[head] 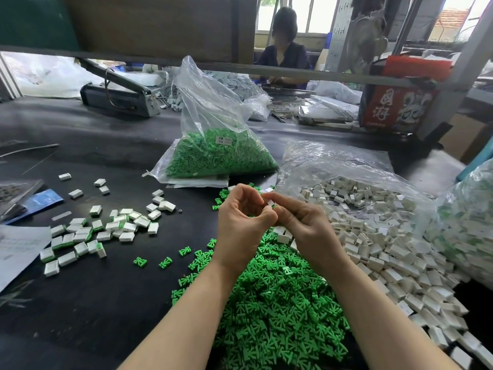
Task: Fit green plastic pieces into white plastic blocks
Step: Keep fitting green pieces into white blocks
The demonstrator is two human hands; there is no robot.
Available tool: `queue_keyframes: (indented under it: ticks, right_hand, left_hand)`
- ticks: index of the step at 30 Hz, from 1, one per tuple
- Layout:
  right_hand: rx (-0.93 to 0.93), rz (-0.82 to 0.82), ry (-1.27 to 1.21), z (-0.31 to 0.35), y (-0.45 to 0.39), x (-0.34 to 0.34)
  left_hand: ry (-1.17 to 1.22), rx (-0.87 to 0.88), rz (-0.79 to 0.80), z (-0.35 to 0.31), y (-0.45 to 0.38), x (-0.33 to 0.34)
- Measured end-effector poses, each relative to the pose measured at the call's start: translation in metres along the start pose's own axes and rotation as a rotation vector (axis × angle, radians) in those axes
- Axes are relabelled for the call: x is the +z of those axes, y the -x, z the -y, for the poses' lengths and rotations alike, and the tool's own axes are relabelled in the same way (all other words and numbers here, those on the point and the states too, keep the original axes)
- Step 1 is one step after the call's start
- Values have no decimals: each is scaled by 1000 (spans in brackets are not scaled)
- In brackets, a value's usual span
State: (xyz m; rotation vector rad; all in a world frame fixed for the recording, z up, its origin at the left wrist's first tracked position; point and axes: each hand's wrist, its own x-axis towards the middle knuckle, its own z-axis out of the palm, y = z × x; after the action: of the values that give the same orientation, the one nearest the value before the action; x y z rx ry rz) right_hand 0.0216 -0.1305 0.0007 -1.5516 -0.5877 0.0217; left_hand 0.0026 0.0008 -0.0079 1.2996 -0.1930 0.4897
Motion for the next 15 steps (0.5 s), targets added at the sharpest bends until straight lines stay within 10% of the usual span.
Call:
queue_keyframes:
  ticks: [15]
  right_hand:
    - [3, -8, -76, 2, -1, 1]
  left_hand:
    - [-12, 4, 13, -1, 1, 0]
